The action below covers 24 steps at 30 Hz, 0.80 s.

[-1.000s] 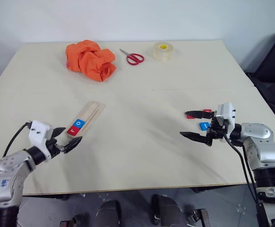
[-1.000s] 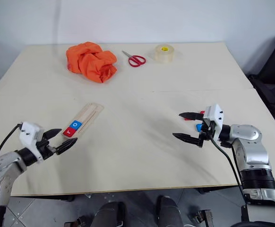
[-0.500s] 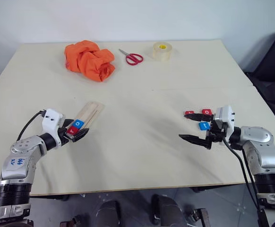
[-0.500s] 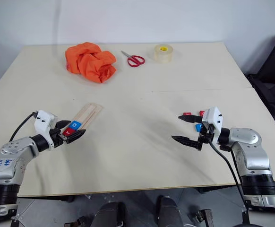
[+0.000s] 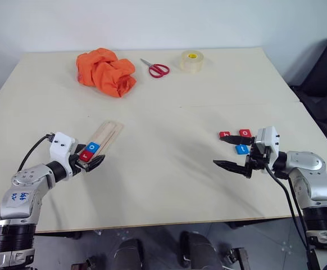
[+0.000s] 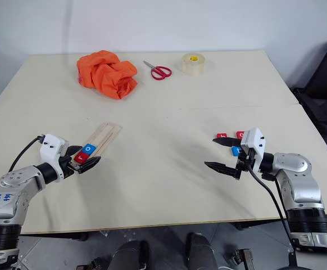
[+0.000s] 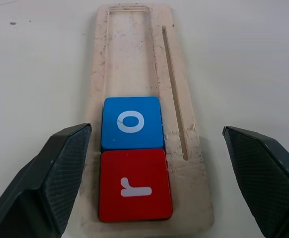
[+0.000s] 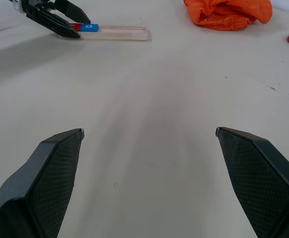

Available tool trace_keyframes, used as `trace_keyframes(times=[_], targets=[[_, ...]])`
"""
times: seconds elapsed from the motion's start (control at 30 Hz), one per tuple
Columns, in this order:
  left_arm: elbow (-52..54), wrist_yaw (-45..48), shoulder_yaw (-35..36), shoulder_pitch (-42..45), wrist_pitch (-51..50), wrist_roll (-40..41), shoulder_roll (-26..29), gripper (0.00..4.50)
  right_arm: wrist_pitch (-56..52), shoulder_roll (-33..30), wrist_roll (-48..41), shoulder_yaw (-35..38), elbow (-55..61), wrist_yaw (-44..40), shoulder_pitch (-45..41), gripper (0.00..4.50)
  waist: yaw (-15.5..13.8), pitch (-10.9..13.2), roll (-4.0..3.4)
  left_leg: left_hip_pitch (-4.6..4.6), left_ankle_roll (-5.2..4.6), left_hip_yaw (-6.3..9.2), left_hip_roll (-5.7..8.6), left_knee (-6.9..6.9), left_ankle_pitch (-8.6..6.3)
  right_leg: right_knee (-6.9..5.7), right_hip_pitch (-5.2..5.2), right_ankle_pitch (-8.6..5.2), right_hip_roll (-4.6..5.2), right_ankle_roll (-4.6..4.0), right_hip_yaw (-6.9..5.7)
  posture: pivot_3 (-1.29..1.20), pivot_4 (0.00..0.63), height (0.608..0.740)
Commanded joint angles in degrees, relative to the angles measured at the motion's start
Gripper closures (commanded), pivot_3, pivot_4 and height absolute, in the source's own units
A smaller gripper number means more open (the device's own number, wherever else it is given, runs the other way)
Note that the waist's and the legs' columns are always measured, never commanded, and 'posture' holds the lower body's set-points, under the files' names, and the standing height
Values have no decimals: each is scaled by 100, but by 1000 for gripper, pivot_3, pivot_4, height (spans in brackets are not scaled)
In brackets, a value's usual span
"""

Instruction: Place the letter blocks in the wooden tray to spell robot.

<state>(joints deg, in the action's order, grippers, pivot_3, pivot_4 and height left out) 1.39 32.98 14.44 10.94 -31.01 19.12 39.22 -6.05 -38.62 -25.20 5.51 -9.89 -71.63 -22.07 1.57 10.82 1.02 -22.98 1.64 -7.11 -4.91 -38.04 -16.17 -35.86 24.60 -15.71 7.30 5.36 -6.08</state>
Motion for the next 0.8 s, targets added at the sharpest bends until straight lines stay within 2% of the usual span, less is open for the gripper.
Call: trace_keyframes(times=[0.03, 0.3, 0.63, 0.67, 0.77, 0.8], targets=[[262, -97, 239, -35, -110, 59, 53, 0, 176, -73, -3, 140, -63, -32, -118, 38, -6, 0, 0, 0, 0, 0, 0, 0, 0, 0, 0, 0, 0, 0, 0, 0, 150, 740], [223, -74, 299, -276, -172, 62, 16, 0, 296, -65, 35, 145, -179, -72, -100, 38, -1, 0, 0, -2, 0, -1, 0, 0, 0, 2, 1, 0, 0, 0, 0, 0, 150, 740], [-281, 279, -67, -160, -199, -19, 15, 0, 499, -80, 90, 155, -391, -127, -140, 38, -26, -2, -3, 2, -2, 0, 1, -1, 1, -1, -4, 0, 1, 0, 0, 0, 150, 740], [-298, 274, -67, -145, -255, -21, 21, 377, 514, -80, 93, 161, -400, -117, -142, 0, -29, -2, -3, 3, -3, 0, 3, -1, 2, -2, -4, 0, 3, 0, 0, 0, 150, 740], [-384, 261, -40, -69, -214, -47, 2, 1105, 544, -95, 96, 191, -436, -95, -141, 0, -33, -2, -3, 5, -3, 0, 4, -1, 3, -3, -6, 0, 5, 0, 0, 0, 150, 740], [-409, 353, -52, -59, -121, -49, 29, 1124, 579, -108, 96, 211, -471, -101, -127, 0, -37, -2, -4, 5, -3, 1, 4, -1, 3, -3, -6, 0, 5, 0, 0, 0, 150, 740]])
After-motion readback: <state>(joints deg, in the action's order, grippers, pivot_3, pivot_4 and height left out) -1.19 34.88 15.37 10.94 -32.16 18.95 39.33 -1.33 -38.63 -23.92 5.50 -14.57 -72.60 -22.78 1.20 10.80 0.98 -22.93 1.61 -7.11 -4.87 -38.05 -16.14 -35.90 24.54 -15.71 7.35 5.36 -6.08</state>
